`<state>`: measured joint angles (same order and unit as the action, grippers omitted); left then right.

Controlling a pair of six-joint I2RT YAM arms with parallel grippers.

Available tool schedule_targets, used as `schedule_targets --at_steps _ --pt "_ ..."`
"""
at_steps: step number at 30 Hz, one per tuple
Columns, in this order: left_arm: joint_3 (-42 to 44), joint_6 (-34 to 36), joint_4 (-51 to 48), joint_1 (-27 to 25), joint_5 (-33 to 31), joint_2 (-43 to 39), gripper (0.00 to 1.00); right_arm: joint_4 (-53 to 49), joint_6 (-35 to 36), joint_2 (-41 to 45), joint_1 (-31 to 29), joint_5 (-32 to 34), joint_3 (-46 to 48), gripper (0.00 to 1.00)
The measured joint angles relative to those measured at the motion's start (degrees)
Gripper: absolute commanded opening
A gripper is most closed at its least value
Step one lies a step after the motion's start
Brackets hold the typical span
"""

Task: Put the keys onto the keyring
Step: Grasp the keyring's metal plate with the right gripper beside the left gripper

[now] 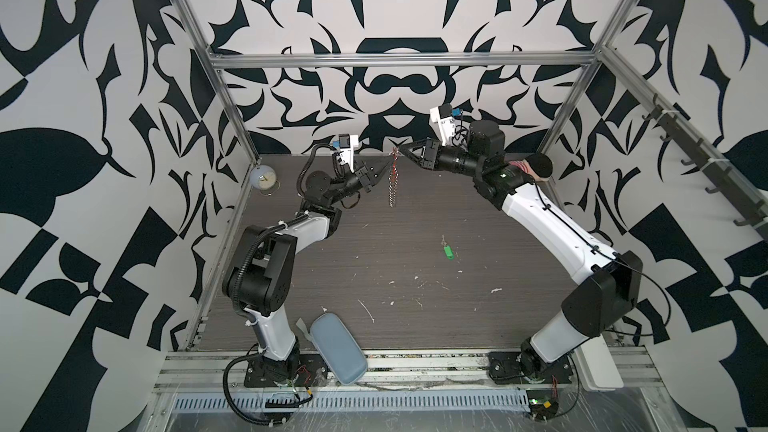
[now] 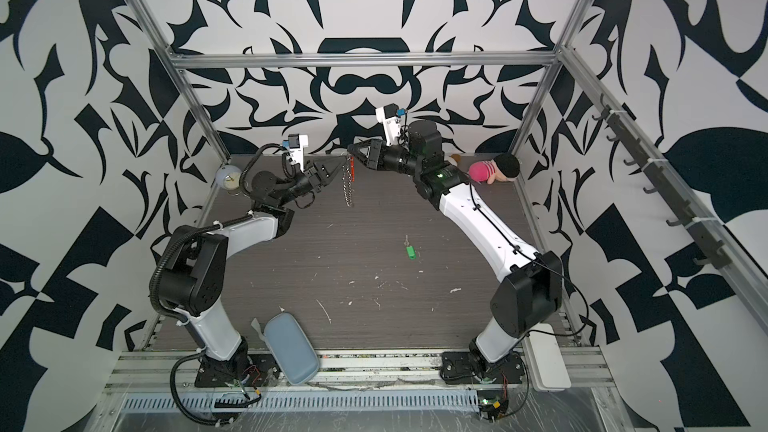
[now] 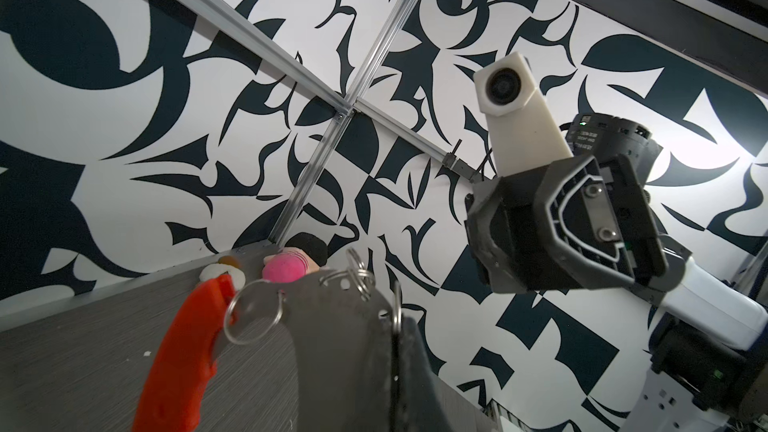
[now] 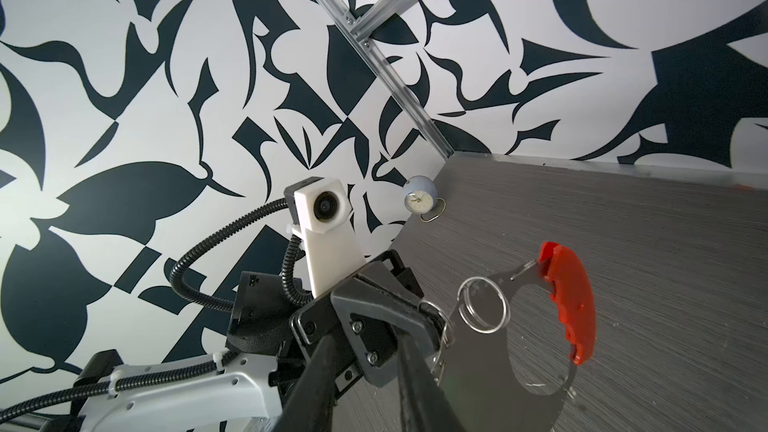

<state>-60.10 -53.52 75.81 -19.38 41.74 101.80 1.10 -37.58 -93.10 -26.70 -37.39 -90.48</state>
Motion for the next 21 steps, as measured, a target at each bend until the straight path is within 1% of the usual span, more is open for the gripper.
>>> schedule_targets --at_steps 5,12,15,21 --pt "-0.4 -1.5 1.5 0.3 0.3 0.1 0.0 2.4 -1.1 -1.5 0.5 -2.1 0.0 0.3" --pt "-4.4 -5.6 2.4 0.4 0.3 1.4 0.0 3.7 -1.4 -3.4 0.9 -3.3 0.0 0.3" --pt "-4.4 -6.6 2.6 0.5 0.3 1.4 0.0 4.9 -2.2 -4.2 1.1 -3.8 0.0 0.25" --pt "-4.4 -7.9 2.6 0.5 0.3 1.4 0.0 7.6 -4.0 -5.4 1.1 -4.9 0.0 0.22"
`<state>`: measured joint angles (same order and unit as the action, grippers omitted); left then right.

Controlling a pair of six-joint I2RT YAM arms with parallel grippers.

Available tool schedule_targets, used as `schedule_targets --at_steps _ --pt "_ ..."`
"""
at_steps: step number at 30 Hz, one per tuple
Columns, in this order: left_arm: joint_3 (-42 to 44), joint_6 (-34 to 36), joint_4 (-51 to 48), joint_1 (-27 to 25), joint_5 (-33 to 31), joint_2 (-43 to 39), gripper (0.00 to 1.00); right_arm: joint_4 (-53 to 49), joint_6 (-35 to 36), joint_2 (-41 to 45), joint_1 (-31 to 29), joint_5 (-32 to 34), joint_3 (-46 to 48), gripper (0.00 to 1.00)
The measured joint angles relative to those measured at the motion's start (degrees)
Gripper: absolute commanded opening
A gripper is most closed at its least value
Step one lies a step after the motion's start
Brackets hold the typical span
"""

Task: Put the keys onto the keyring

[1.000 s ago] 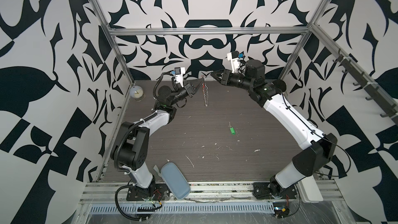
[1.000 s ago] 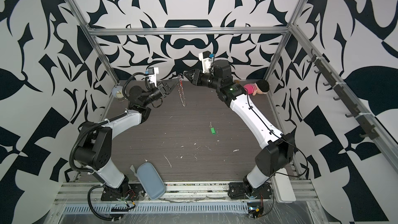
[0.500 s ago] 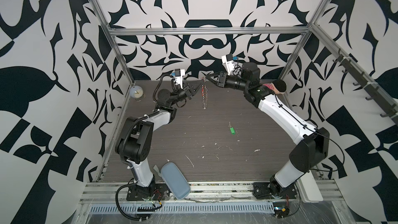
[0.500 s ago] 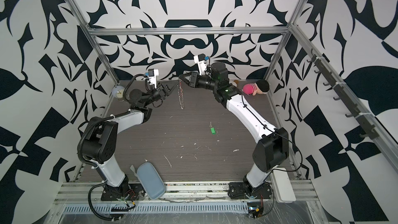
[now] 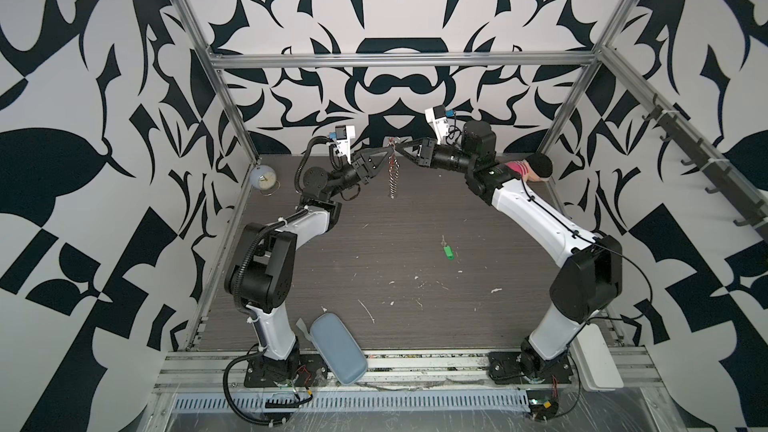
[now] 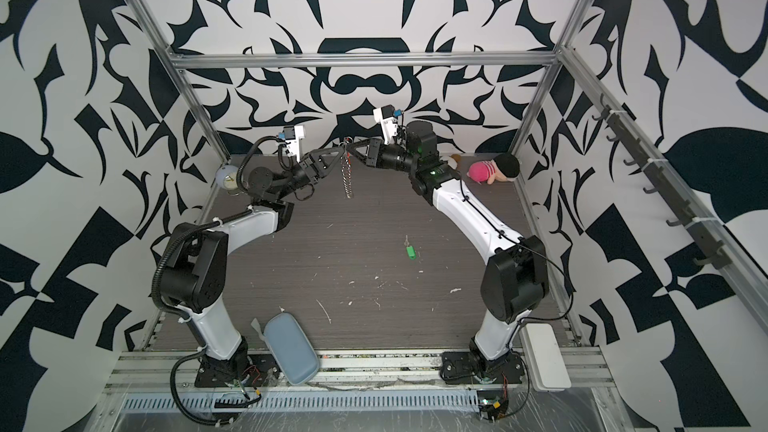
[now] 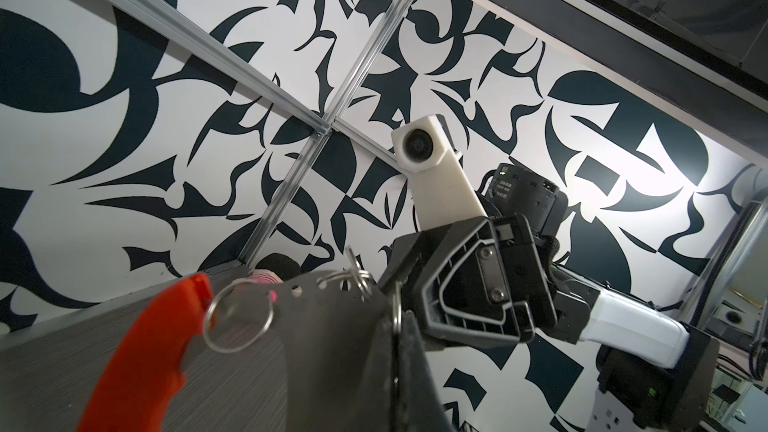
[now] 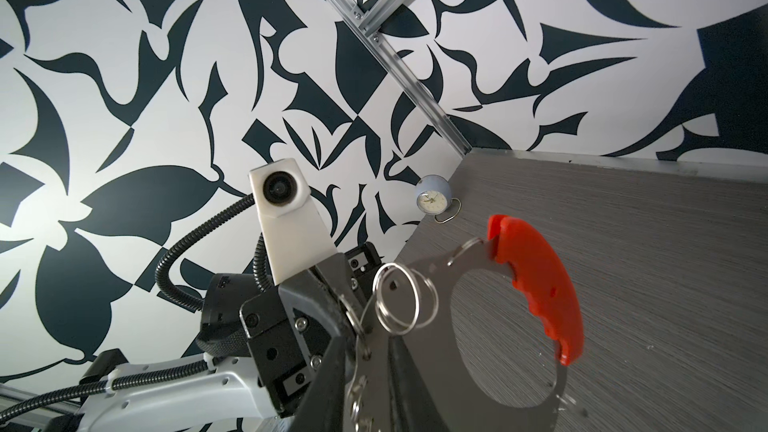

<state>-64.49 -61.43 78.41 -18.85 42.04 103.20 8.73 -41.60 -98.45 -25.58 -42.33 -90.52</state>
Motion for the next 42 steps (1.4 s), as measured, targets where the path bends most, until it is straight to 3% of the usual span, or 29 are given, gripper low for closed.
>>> schedule_targets --at_steps 16,27,42 --pt "0.0 -2.1 0.0 0.1 0.0 0.0 0.0 4.7 -3.4 -0.6 0.0 -1.2 -0.2 0.19" --pt "0.0 -2.3 0.0 0.3 -0.4 0.0 0.0 5.7 -4.4 -2.5 0.0 -1.6 -0.2 0.28" --pt "0.0 -3.3 0.0 0.3 -0.4 0.0 0.0 7.0 -5.1 -3.3 -0.2 -1.6 -0.3 0.2"
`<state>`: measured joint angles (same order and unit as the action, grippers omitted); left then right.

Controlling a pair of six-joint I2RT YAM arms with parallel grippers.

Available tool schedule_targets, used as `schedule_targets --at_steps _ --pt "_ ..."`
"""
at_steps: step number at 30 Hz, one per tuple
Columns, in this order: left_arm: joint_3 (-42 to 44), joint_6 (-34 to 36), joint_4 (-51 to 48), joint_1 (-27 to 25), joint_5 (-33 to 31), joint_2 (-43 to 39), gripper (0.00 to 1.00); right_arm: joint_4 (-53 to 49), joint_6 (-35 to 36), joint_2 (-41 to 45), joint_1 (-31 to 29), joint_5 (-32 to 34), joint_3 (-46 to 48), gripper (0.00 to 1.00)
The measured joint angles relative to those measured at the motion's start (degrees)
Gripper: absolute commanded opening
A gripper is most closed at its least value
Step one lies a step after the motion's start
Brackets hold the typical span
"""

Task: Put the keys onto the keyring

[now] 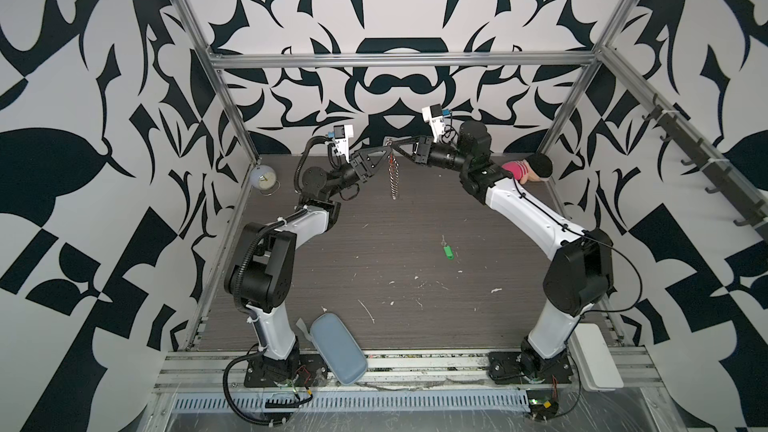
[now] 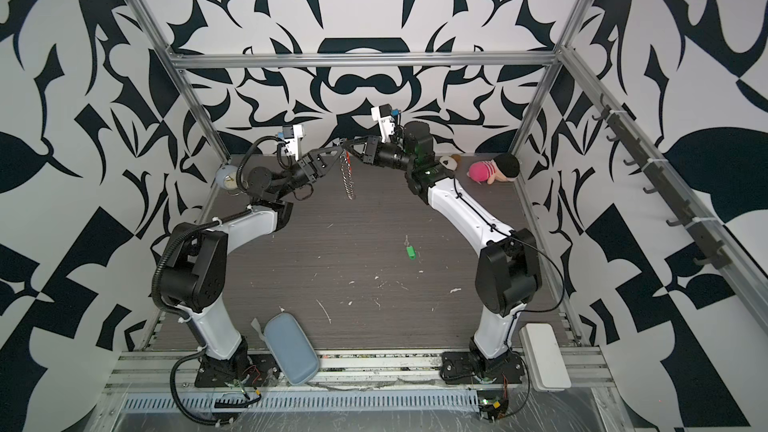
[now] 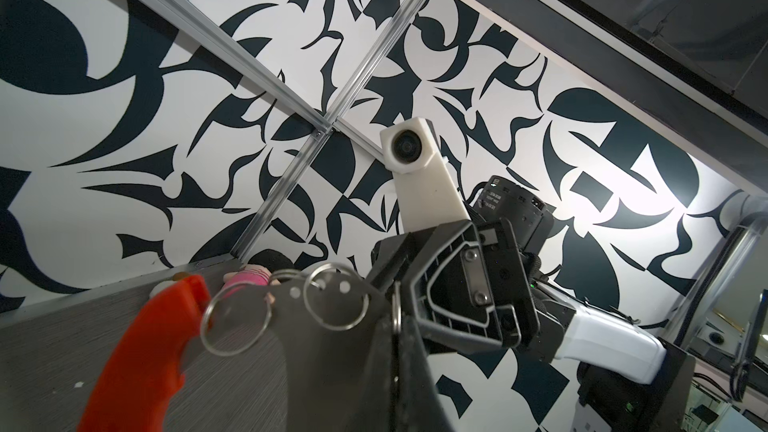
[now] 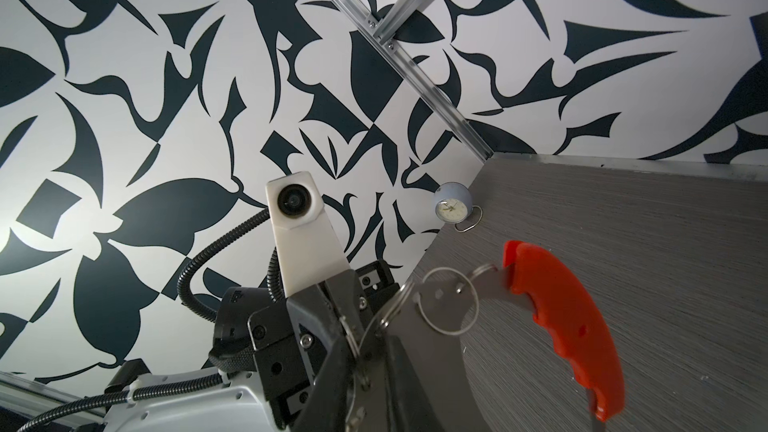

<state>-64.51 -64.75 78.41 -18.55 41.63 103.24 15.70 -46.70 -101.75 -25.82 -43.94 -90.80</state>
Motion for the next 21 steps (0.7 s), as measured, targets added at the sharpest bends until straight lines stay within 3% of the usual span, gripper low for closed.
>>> schedule_targets --at_steps 8,13,21 --pt "0.0 -0.5 0.0 0.2 -0.1 0.0 0.0 1.1 -0.6 -0.7 -0.4 0.0 -0.3 0.12" --pt "0.0 -1.3 0.0 0.2 -0.2 0.0 0.0 1.3 -0.4 -0.7 -0.5 0.0 -0.3 0.0" --pt "0.0 -1.8 -0.2 0.2 -0.2 0.4 0.01 -1.3 3.4 -0.5 -0.5 1.8 -0.7 0.0"
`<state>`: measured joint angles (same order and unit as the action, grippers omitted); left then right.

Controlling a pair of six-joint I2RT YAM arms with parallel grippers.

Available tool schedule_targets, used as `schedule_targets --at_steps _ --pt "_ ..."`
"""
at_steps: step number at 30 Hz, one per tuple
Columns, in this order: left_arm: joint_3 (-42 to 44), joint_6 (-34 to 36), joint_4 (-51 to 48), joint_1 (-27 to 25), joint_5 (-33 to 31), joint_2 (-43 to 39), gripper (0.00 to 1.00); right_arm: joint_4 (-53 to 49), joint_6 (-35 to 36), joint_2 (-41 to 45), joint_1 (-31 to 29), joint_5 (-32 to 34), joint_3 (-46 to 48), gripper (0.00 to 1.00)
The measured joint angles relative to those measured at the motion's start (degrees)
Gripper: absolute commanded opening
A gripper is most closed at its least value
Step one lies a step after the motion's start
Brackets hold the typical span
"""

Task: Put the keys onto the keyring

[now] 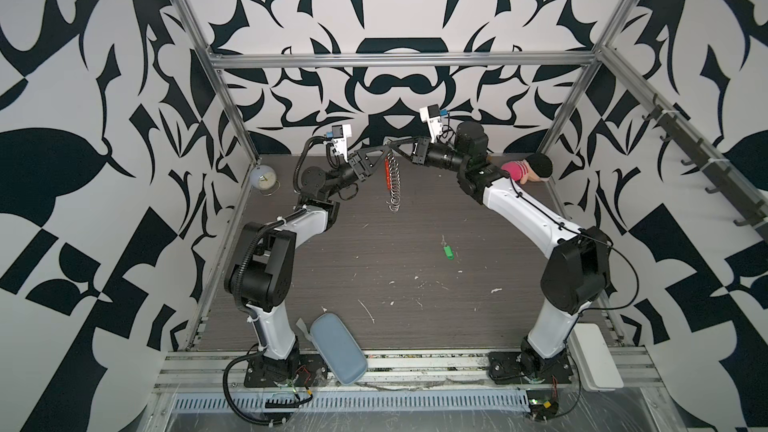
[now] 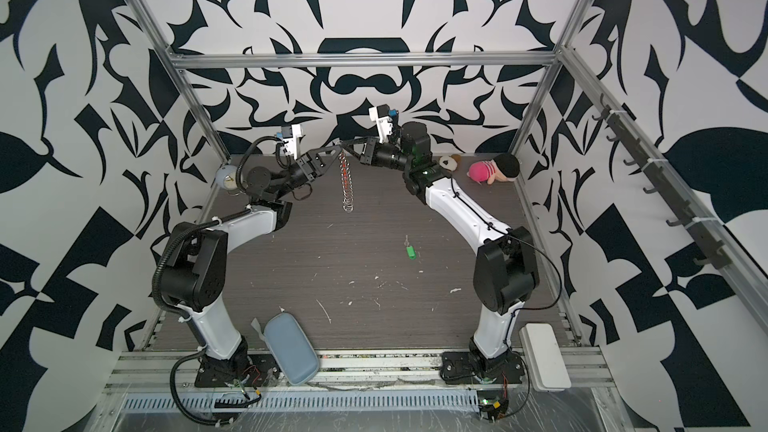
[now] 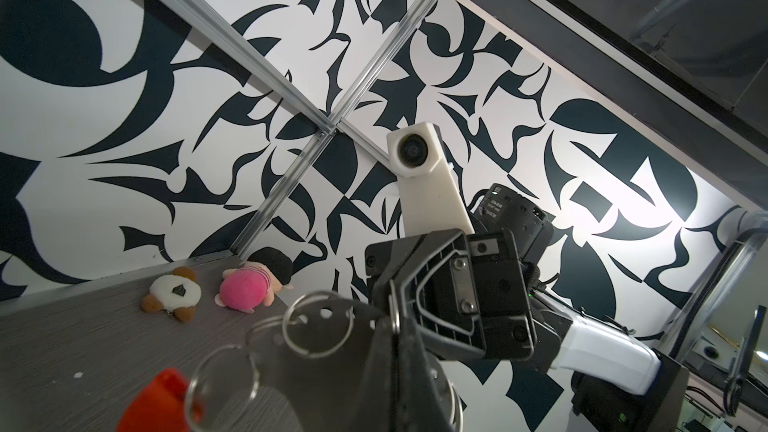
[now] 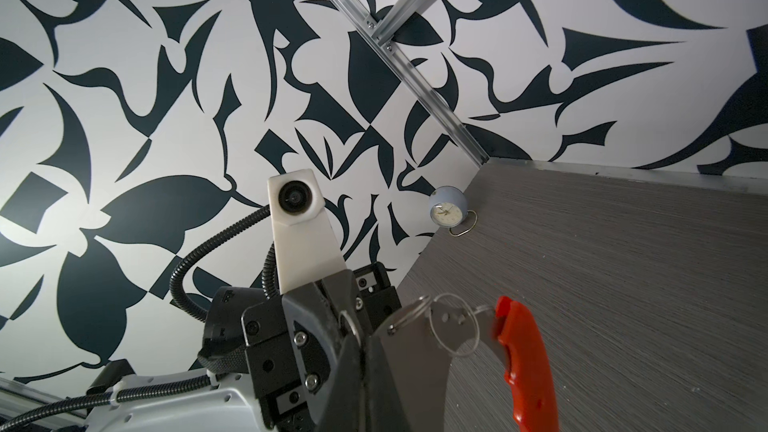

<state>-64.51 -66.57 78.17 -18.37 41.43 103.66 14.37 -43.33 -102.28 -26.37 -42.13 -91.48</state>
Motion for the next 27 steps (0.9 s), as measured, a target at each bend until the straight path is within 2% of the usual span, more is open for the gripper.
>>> schedule_targets --at_steps 3,8,11,15,20,24,27 --pt "0.0 0.6 -0.7 0.1 0.6 0.0 0.12 -3.2 3.3 1.1 -0.3 2.1 0.0 0.0" --pt "0.5 5.7 -4.7 0.8 2.1 -0.9 0.21 -9.8 10.2 4.2 -0.6 6.1 0.0 0.0" --pt "1.7 12.9 -12.6 2.2 3.4 -3.8 0.21 -14.1 16.2 5.5 -0.6 7.4 -0.2 0.0" --pt "1.9 26.7 -28.5 3.7 5.6 -9.5 0.21 -19.8 24.9 6.5 -0.6 7.8 -1.3 0.0" --pt "-3.2 40.1 -44.2 3.9 10.9 -12.2 0.21 -25.4 33.1 6.6 -0.6 7.5 -3.9 0.0" --pt "-9.2 45.0 -51.9 3.8 15.3 -11.3 0.21 -26.9 36.0 6.6 -0.6 6.5 -4.2 0.0" --pt "-12.9 45.6 -53.8 3.8 17.5 -9.6 0.21 -27.0 37.0 6.6 -0.6 5.9 -4.1 0.0"
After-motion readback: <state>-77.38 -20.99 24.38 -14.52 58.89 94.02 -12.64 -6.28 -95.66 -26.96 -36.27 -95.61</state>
